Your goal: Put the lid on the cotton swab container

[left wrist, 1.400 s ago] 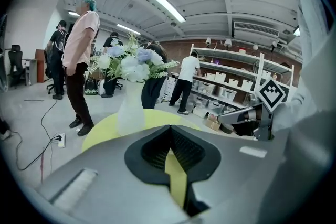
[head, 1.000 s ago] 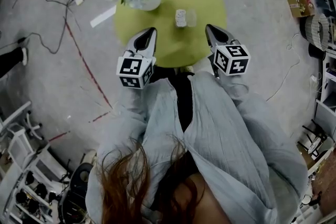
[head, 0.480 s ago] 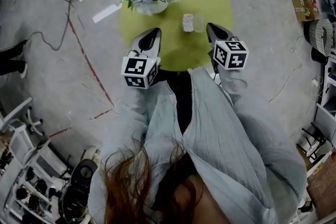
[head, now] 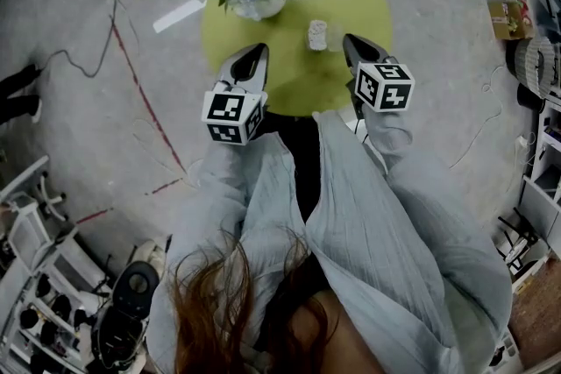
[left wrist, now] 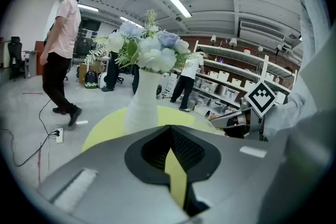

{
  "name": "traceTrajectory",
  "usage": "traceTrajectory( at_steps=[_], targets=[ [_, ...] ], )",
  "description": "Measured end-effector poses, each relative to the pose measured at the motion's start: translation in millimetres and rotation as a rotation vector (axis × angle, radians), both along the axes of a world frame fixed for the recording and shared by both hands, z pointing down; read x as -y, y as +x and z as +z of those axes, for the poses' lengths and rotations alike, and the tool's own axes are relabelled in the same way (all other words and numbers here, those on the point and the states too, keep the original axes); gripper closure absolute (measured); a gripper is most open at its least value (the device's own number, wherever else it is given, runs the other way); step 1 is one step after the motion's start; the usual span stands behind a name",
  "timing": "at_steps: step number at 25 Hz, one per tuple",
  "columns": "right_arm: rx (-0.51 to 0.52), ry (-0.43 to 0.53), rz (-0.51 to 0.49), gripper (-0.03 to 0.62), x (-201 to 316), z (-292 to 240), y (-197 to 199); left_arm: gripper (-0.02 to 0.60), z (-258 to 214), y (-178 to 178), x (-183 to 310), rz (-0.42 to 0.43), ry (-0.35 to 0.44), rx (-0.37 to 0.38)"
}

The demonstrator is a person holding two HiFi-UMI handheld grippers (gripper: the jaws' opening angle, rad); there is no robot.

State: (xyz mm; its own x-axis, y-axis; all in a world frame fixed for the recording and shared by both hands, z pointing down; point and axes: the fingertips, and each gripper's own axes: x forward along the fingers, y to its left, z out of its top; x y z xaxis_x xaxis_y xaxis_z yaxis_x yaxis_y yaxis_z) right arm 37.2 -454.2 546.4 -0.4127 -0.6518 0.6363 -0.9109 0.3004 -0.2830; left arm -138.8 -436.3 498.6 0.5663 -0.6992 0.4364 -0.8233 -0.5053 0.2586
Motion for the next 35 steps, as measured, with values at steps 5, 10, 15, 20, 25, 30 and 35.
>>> traceTrajectory(
  at_steps=[5,10,15,20,25,30,35],
  targets=[
    [0.005,0.015,-0.027,0.592,0.4,-6.1,-9.1,0.561,-1.5,-3.5,-1.3,-0.014,0.006,0.000],
    [0.005,0.021,-0.057,0.592,1.4,-9.1,-17.2,0.561,-1.7,-4.4,-3.2,-0.016,0.007,0.005],
    [0.013,0.030,-0.073,0.592,3.6,-11.4,-23.5,0.561,-1.9,-5.1,-2.2,-0.013,0.012,0.012],
    [0.017,0.032,-0.092,0.592,4.4,-12.4,-30.2,0.561,-3.2,-7.0,-1.2,-0.014,0.015,0.015],
    [0.009,0.030,-0.110,0.592,4.5,-12.9,-34.6,0.561,-4.0,-10.0,-0.5,-0.016,0.020,0.023],
    [0.005,0.028,-0.130,0.592,4.4,-13.7,-39.7,0.561,-4.2,-14.0,-2.1,-0.029,0.017,0.024],
    [-0.005,0.026,-0.155,0.592,5.9,-13.2,-45.0,0.561,-2.7,-18.2,-4.3,-0.045,0.013,0.019]
  ],
)
